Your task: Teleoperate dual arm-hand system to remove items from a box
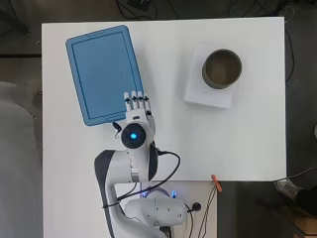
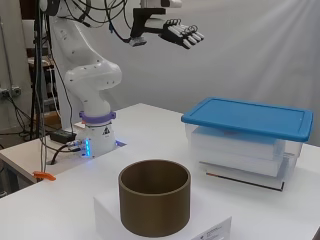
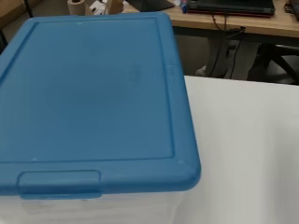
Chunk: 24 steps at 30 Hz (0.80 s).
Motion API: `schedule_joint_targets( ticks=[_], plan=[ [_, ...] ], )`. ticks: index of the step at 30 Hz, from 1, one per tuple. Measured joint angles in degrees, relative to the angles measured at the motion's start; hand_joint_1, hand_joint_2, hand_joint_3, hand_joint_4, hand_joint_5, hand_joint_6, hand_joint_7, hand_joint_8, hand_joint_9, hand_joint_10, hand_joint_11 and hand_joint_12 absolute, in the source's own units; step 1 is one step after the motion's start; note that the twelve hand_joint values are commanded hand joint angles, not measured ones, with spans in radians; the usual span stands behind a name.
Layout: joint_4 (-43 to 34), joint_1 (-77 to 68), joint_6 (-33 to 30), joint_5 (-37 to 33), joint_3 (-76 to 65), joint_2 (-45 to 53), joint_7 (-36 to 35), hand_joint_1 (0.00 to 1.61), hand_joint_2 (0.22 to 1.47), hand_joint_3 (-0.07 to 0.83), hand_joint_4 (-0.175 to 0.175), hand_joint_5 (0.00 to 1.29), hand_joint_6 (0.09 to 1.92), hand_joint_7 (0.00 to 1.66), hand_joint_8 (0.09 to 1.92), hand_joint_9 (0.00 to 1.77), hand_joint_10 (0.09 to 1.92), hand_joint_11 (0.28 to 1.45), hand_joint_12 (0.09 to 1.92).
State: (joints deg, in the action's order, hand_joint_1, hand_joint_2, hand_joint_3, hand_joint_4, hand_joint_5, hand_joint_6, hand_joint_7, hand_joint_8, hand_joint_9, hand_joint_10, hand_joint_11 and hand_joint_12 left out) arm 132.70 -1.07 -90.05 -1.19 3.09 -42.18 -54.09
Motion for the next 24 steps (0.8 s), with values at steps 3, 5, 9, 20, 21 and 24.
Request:
schedule_joint_targets(
  ticks=[3, 5, 9, 20, 21, 24],
  plan=[
    [-2.15, -1.17, 0.13, -0.59, 5.95, 3.85, -3.72, 0.2, 0.87, -0.026, 0.014, 0.14, 0.09, 0.19, 0.09, 0.26, 0.09, 0.41, 0.09],
    [-2.51, -1.58, 0.14, -0.75, 8.43, 6.25, -7.07, 0.2, 0.86, -0.026, 0.009, 0.13, 0.09, 0.19, 0.09, 0.27, 0.09, 0.42, 0.09],
    [-0.34, -2.14, -1.27, -2.0, 10.04, 9.07, -6.46, 0.2, 0.86, -0.014, -0.018, 0.07, 0.09, 0.15, 0.09, 0.26, 0.09, 0.4, 0.09],
    [22.88, -4.77, -23.09, -5.17, 10.5, -0.36, -3.05, 0.28, 0.85, -0.003, -0.089, 0.0, 0.09, 0.0, 0.09, 0.12, 0.09, 0.38, 0.09],
    [22.94, -4.72, -22.85, -5.31, 10.76, 0.1, -2.62, 0.3, 0.85, -0.005, -0.095, 0.0, 0.09, 0.0, 0.09, 0.12, 0.09, 0.39, 0.09],
    [22.17, -4.26, -23.53, -4.66, 11.1, 3.4, -1.85, 0.34, 0.83, -0.009, -0.106, 0.0, 0.09, 0.0, 0.09, 0.11, 0.09, 0.38, 0.09]
  ],
)
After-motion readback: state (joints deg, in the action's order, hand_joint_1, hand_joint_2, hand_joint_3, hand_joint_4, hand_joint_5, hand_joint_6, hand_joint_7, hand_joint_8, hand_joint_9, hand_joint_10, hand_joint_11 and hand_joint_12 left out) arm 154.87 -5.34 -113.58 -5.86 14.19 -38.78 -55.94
